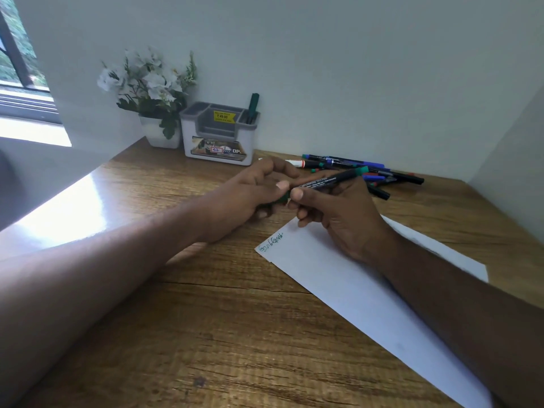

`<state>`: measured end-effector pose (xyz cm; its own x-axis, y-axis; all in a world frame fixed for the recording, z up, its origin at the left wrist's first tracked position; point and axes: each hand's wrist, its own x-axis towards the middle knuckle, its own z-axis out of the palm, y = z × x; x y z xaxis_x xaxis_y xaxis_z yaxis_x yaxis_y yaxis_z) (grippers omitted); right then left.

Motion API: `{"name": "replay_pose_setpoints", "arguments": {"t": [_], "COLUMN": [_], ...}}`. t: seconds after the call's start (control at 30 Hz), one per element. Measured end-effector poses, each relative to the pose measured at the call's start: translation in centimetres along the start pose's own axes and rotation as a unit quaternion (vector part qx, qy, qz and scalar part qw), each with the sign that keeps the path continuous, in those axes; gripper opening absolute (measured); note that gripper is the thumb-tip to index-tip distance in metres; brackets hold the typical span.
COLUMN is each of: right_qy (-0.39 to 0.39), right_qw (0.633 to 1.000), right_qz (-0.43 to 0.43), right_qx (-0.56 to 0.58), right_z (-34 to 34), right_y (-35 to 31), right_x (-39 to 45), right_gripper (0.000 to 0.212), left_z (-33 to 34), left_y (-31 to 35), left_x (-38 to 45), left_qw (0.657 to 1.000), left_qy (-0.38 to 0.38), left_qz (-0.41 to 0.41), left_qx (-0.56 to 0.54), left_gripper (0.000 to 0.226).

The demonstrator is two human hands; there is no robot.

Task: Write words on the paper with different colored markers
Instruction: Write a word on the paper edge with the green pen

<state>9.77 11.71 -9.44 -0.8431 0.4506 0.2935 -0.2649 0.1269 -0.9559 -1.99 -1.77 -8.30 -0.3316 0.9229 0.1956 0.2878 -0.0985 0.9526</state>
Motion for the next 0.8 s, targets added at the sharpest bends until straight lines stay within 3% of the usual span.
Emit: {"name": "replay_pose_setpoints", "arguments": {"t": [0.37,0.5,0.57,0.67,0.73,0.8], "right_qy": [-0.019,-0.033,-0.055,-0.095,-0.121,-0.116], "right_qw": [0.996,0.993,0.995,0.979,0.93,0.915], "right_qz": [-0.04,-0.02,-0.001,-0.063,-0.11,-0.088], "right_qx": [-0.082,-0.108,-0.08,-0.169,-0.33,-0.376], "right_z": [1.1,1.1,1.3,0.8,-0.2,-0.9], "right_y": [0.0,-0.1,-0.3,-1.0,-1.3,-1.6], "right_x": [-0.4,-0.3,-0.5,-0.6,-0.1,0.6], "right_gripper": [0.013,0.013,0.01,0.035,0.062,0.067], "left_z": [0.2,0.1,-0.6,-3.4,-5.3,-6.2], "left_y": [-0.9,-1.1,-1.3,-2.4,-3.1,-3.6], "left_x": [0.3,0.7,1.1,2.0,2.4,2.7], "left_qw": [0.997,0.992,0.988,0.98,0.968,0.963], "left_qy": [0.04,0.041,0.084,0.195,0.247,0.267], "left_qz": [-0.027,-0.036,-0.032,-0.024,-0.028,-0.037], "left_qx": [-0.065,-0.112,-0.127,-0.039,-0.02,-0.027], "left_gripper": [0.022,0.02,0.021,0.025,0.027,0.035]}}
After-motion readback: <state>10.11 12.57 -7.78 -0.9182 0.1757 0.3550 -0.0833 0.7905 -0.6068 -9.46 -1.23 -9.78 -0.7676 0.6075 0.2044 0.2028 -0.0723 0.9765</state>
